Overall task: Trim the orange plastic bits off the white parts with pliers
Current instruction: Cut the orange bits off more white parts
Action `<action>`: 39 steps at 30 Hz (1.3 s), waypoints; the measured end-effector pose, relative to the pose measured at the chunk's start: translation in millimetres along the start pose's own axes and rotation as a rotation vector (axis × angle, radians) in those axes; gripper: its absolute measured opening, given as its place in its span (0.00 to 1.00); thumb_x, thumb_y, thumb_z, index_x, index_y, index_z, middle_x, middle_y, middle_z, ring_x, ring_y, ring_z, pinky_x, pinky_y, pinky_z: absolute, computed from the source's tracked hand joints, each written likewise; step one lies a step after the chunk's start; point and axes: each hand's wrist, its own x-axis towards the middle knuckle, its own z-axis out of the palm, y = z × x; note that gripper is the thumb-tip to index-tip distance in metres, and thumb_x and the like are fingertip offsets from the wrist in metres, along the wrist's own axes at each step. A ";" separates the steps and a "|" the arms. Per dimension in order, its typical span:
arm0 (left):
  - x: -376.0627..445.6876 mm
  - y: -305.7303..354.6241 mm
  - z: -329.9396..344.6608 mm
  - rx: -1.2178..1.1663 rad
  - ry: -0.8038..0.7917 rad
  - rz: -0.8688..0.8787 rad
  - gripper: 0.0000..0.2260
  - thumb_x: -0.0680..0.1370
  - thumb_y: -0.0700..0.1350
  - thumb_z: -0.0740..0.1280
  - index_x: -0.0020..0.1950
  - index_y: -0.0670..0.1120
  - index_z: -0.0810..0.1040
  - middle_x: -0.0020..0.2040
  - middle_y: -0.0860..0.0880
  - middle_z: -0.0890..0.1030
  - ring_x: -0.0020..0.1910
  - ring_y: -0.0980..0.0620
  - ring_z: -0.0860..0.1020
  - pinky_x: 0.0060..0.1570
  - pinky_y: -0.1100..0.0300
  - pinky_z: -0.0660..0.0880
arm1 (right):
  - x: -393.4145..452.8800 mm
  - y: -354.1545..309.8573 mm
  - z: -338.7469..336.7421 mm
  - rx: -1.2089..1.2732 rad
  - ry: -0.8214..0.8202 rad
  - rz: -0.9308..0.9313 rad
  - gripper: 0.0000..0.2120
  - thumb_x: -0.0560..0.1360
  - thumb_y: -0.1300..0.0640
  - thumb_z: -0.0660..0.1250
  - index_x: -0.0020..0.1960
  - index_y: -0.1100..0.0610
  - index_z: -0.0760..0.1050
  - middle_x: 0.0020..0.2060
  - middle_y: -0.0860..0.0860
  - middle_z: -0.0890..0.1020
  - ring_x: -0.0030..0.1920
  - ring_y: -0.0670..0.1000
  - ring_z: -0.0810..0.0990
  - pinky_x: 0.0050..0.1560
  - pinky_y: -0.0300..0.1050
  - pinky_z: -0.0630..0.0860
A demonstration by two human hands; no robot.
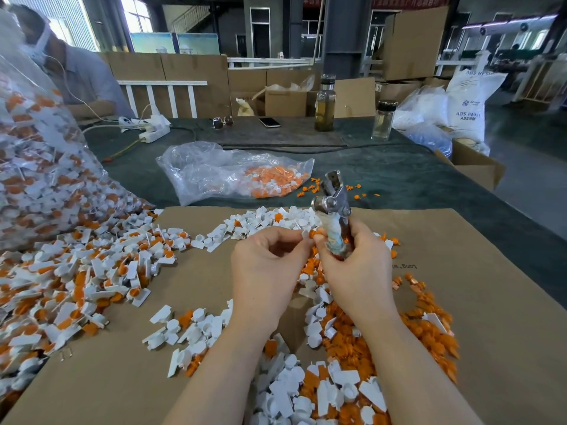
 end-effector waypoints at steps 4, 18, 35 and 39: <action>-0.2 -1.0 -1.4 0.065 -0.018 0.068 0.06 0.72 0.44 0.77 0.39 0.55 0.85 0.35 0.59 0.84 0.36 0.60 0.82 0.38 0.68 0.79 | 0.3 0.7 -0.9 0.008 -0.016 0.005 0.07 0.73 0.51 0.71 0.44 0.45 0.72 0.34 0.39 0.78 0.42 0.38 0.77 0.34 0.37 0.74; 1.4 -5.5 1.6 0.055 0.024 0.069 0.06 0.71 0.44 0.78 0.38 0.54 0.84 0.34 0.59 0.84 0.32 0.63 0.80 0.32 0.71 0.75 | 2.7 -0.6 -2.2 0.059 -0.093 0.024 0.07 0.74 0.55 0.71 0.45 0.46 0.74 0.36 0.40 0.79 0.38 0.42 0.78 0.35 0.39 0.76; 9.7 -5.2 -6.7 -0.241 0.042 -0.029 0.02 0.76 0.37 0.72 0.45 0.42 0.82 0.36 0.48 0.85 0.36 0.56 0.84 0.39 0.68 0.79 | 8.9 5.8 -18.9 0.132 -0.424 0.118 0.07 0.74 0.55 0.70 0.51 0.49 0.77 0.41 0.44 0.80 0.42 0.42 0.79 0.43 0.42 0.78; 12.2 -6.4 -10.4 -0.299 0.031 -0.001 0.03 0.77 0.37 0.71 0.44 0.42 0.81 0.34 0.51 0.84 0.36 0.56 0.83 0.39 0.68 0.78 | 9.0 4.4 -23.1 0.119 -0.562 0.119 0.09 0.74 0.55 0.71 0.52 0.49 0.75 0.42 0.44 0.80 0.41 0.42 0.79 0.44 0.46 0.77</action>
